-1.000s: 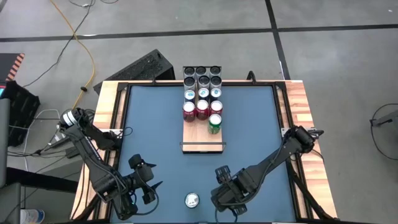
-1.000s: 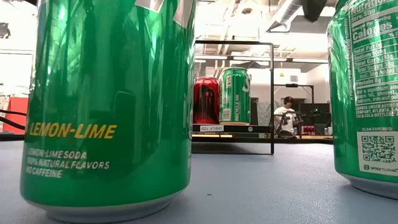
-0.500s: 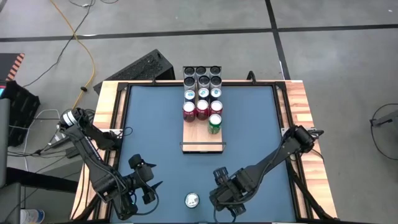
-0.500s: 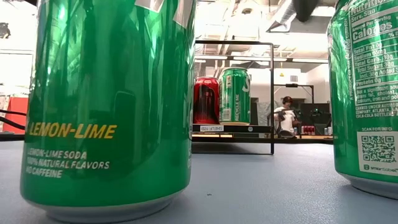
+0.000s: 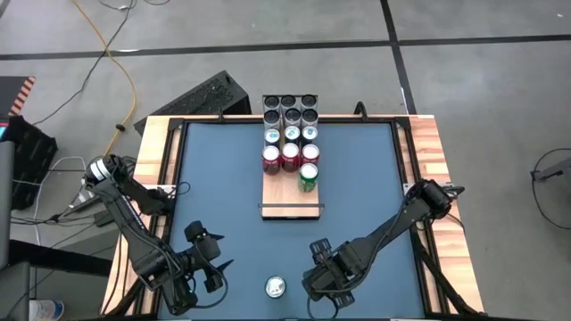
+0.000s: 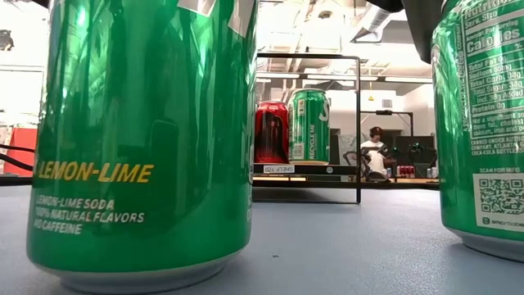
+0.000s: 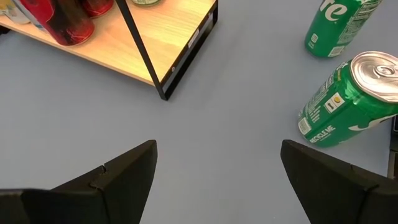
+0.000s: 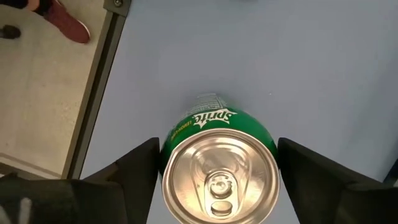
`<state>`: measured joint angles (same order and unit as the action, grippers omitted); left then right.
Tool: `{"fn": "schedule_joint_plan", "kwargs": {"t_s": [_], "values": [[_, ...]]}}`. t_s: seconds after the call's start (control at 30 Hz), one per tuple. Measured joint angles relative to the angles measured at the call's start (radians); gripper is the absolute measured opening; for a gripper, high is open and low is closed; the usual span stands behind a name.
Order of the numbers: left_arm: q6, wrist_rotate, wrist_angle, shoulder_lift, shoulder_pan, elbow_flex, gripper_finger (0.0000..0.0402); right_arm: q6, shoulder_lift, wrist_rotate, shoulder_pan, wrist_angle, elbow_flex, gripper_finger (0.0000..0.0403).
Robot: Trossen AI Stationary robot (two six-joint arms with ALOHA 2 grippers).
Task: Place canned beverage on shelf
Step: Put the right green soda can on the shelf aligned with the other green soda can
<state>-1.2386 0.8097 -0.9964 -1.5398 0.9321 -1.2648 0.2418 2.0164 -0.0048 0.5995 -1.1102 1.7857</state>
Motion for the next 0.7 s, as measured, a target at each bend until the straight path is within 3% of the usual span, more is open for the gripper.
{"fn": "schedule_joint_plan", "kwargs": {"t_s": [0.3, 0.7], "values": [[-0.006, -0.001, 0.0, 0.0, 0.0, 0.0, 0.033, 0.018, -0.005, -0.011, -0.008, -0.003, -0.015, 0.0224], [-0.026, -0.002, 0.0, 0.0, 0.0, 0.0, 0.033, 0.099, -0.004, -0.024, -0.148, -0.152, 0.174, 0.0224]]}}
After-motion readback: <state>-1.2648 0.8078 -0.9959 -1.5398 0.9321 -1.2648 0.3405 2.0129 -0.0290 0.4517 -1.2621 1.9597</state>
